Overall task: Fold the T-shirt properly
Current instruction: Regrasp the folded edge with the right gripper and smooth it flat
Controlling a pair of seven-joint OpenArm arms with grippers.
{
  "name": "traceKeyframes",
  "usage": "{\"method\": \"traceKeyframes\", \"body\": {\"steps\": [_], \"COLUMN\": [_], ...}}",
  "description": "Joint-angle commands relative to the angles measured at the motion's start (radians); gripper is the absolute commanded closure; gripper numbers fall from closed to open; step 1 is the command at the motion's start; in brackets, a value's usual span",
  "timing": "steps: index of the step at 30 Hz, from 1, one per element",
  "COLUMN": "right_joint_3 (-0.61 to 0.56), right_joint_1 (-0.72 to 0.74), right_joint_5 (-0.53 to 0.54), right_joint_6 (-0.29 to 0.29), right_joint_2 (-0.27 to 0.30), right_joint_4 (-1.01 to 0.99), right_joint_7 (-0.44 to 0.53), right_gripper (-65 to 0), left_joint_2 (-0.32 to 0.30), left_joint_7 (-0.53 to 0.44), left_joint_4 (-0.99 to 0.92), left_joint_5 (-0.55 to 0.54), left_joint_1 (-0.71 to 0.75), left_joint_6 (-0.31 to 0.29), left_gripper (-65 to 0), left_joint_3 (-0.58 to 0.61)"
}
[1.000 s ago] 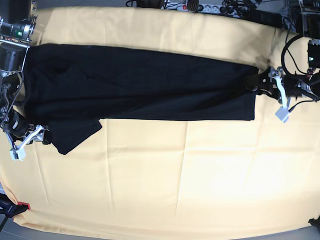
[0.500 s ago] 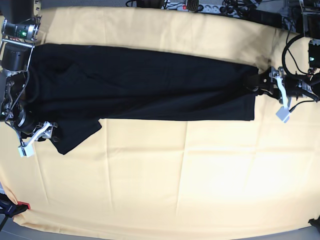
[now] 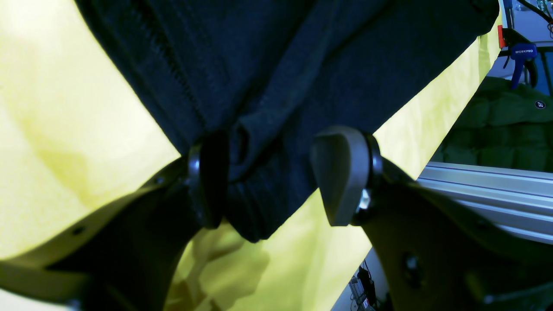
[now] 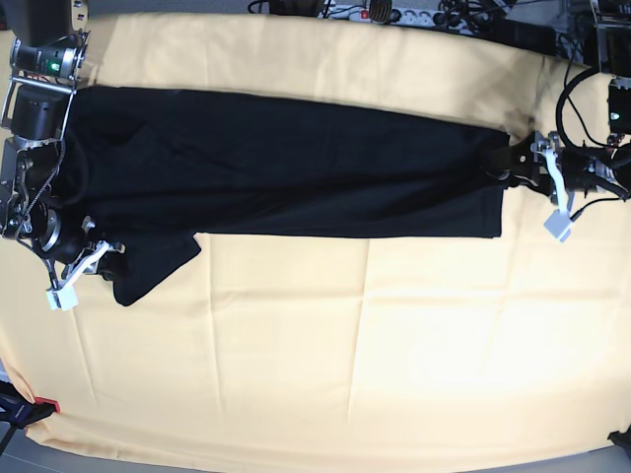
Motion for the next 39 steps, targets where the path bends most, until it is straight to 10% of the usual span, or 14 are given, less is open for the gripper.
{"method": "traceKeyframes", "body": {"steps": [1, 8, 28, 39], "right_joint_3": [0.006, 0.006, 0.014, 0.019], "right_joint_1": [0.027, -0.029, -0.478, -0.48], "right_joint_5": [0.039, 0.242, 0.439, 0.306], "right_joint_6": [0.006, 0.006, 0.006, 0.006], "right_joint_2": [0.021, 0.03, 0.267, 0.312], "right_joint_4": [0.032, 0.27, 0.808, 0.814], "right_joint_7": [0.003, -0.239, -0.451, -0.547], "right_gripper": [0.0, 0.0, 0.0, 0.0], "left_joint_2": [-0.024, -0.024, -0.025, -0.092], "left_joint_7": [0.001, 0.001, 0.001, 0.001], "left_joint_4": [0.013, 0.013, 0.013, 0.013], "left_joint_5": [-0.017, -0.017, -0.017, -0.017], "left_joint_1": [-0.014, -0.014, -0.015, -0.018], "left_joint_6": [-0.005, -0.005, -0.006, -0.029], "left_gripper": [-36.4, -36.4, -36.4, -36.4], "left_joint_3": [-0.008, -0.008, -0.008, -0.008]}}
